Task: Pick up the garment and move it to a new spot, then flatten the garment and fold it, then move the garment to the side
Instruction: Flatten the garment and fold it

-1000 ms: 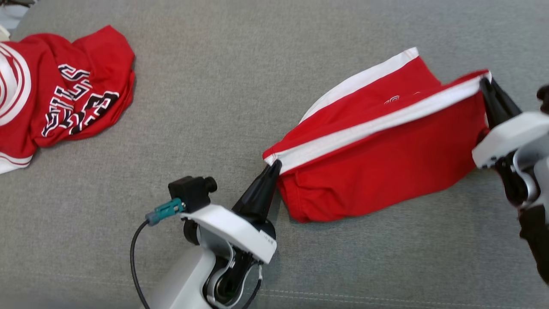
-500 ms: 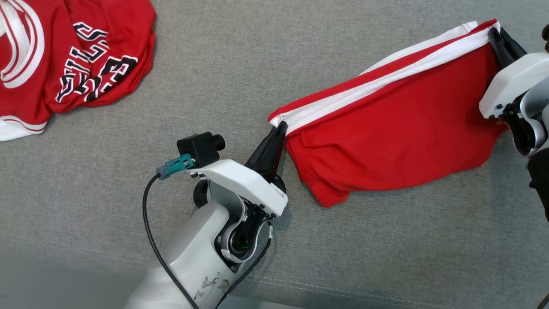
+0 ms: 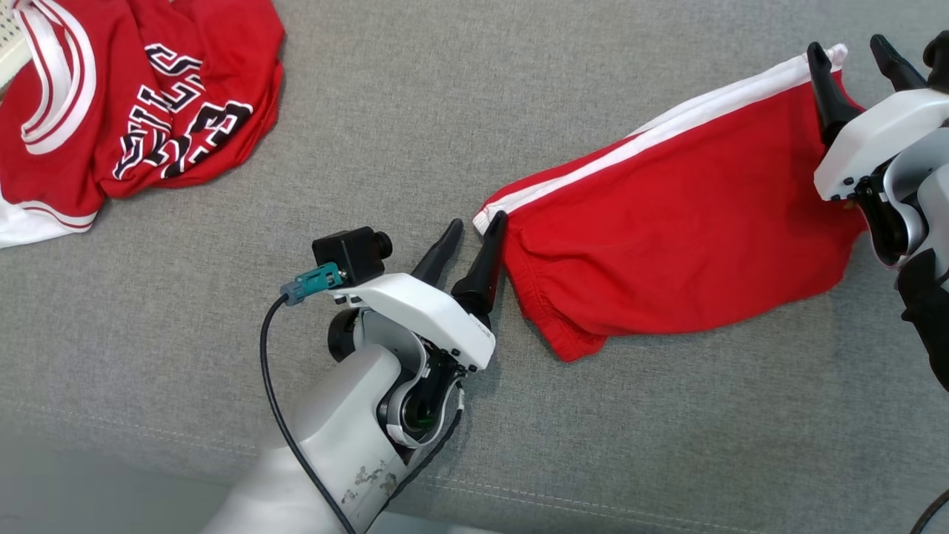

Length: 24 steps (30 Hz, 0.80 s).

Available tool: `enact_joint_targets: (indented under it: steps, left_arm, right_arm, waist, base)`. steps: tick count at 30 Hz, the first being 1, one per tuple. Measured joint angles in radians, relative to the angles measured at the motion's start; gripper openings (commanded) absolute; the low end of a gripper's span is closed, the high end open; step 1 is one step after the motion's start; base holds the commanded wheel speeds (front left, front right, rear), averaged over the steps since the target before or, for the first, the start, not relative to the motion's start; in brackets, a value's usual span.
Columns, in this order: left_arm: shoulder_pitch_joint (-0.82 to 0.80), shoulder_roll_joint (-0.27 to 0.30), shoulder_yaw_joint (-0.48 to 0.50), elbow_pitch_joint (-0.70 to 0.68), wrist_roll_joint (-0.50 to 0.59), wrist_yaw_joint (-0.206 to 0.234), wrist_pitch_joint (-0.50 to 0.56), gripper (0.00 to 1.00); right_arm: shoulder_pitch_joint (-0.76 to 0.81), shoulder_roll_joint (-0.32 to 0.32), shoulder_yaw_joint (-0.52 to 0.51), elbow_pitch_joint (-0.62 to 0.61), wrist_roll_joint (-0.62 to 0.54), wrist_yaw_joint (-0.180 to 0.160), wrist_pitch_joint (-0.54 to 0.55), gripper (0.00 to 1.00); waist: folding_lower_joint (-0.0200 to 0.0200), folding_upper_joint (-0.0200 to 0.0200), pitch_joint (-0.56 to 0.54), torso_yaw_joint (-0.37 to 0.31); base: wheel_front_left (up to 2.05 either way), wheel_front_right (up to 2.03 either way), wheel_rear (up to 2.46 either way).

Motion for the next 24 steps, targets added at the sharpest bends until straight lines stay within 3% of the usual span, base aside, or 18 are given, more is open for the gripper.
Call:
enact_joint_targets:
  steps: [2, 7, 14, 21, 24]
  left_arm:
    - [-0.002, 0.000, 0.012, 0.016, 0.051, 0.018, 0.000, 1.00]
    - [0.021, -0.002, 0.160, -0.020, 0.260, 0.037, -0.005, 1.00]
    - [0.211, -0.001, 0.372, -0.157, 0.603, 0.052, -0.005, 1.00]
    - [0.367, 0.001, 0.497, -0.316, 0.838, 0.052, -0.005, 1.00]
    - [0.431, 0.002, 0.531, -0.351, 0.853, 0.052, -0.008, 1.00]
  right_arm:
    - [0.001, -0.001, 0.013, -0.014, 0.007, 0.000, -0.018, 1.00]
    - [0.044, -0.002, 0.017, -0.115, 0.025, 0.000, -0.028, 1.00]
    - [0.212, 0.003, -0.053, -0.295, -0.007, 0.000, -0.028, 1.00]
    - [0.376, 0.032, -0.151, -0.439, -0.062, 0.000, -0.029, 1.00]
    - [0.449, 0.050, -0.198, -0.492, -0.091, 0.000, -0.029, 1.00]
  waist:
    - [0.0000, 0.0000, -0.013, -0.004]
    - [0.0000, 0.0000, -0.052, -0.023]
    - [0.0000, 0.0000, -0.119, -0.070]
    - [0.0000, 0.0000, -0.190, -0.118]
    - [0.0000, 0.0000, -0.218, -0.138]
  base:
    - [0.00, 0.00, 0.00]
    - [0.00, 0.00, 0.00]
    - [0.00, 0.00, 0.00]
    - [0.00, 0.00, 0.00]
    - [0.00, 0.00, 0.00]
